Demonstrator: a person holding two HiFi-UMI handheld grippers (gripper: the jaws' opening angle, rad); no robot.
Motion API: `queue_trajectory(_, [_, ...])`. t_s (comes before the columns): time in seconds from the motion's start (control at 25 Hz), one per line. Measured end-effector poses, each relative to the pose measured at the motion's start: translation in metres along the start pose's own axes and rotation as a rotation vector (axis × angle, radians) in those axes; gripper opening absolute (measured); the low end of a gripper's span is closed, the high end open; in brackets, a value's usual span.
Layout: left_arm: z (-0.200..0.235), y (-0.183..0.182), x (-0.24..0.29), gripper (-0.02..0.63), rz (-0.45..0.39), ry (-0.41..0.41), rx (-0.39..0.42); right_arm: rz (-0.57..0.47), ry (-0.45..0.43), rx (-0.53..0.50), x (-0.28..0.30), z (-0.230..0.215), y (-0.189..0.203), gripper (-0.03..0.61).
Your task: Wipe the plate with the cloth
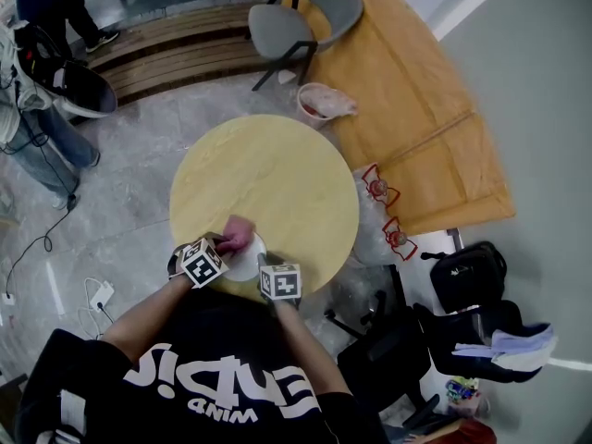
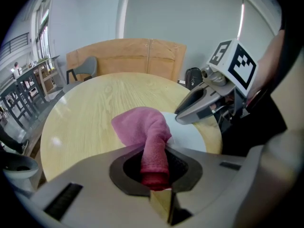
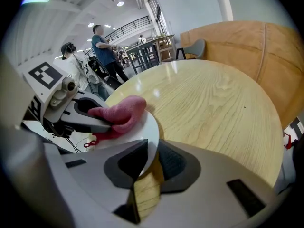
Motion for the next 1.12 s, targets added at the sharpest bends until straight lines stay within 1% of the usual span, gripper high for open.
queue_trajectory(0.16, [0.005, 0.005, -0.009, 0.048, 0.007, -0.025, 0.006, -0.004, 0.000, 0.005, -0.001, 0.000, 0.000, 0.084])
queue_trajectory(0.24, [0.011, 0.008, -0.018, 0.048, -0.001, -0.048, -0.018, -0.005, -0.004, 0.011, -0.001, 0.000, 0.000, 0.083])
queue_trajectory(0.36, [0.019, 0.002, -0.039, 0.048, -0.039, -0.068, -0.053, -0.022, -0.019, 0.039, 0.000, -0.002, 0.001, 0.084])
queue_trajectory(0.48, [0.020, -0.012, -0.057, 0.048, -0.084, -0.062, -0.044, -0.038, -0.028, 0.061, 0.000, -0.003, 0.002, 0.084])
queue_trajectory(0.56, [0.014, -0.022, -0.063, 0.048, -0.106, -0.027, -0.036, -0.038, -0.030, 0.064, 0.000, -0.002, 0.002, 0.084])
queue_trajectory(0.64, [0.003, -0.026, -0.061, 0.048, -0.098, 0.029, -0.028, -0.036, -0.032, 0.067, 0.000, -0.002, 0.001, 0.084])
queue_trajectory(0.72, [-0.010, -0.029, -0.054, 0.048, -0.084, 0.074, -0.002, -0.037, -0.037, 0.074, 0.001, -0.002, 0.002, 0.084])
queue_trajectory(0.92, [-0.049, -0.029, -0.025, 0.048, 0.002, 0.165, 0.116, -0.041, -0.050, 0.087, 0.002, -0.003, 0.002, 0.084])
queue_trajectory(1.12, [-0.067, -0.028, 0.000, 0.048, 0.039, 0.227, 0.165, -0.039, -0.049, 0.093, 0.002, -0.002, -0.003, 0.084])
Point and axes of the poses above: the fingertips, and each gripper's own axes: x forward along the fingers, z to its left, y out of its underside, the point moved 1 cm from there along -x, backward along the fingers, and after that the axes turned 1 degree about z, right-handed, at the moved point
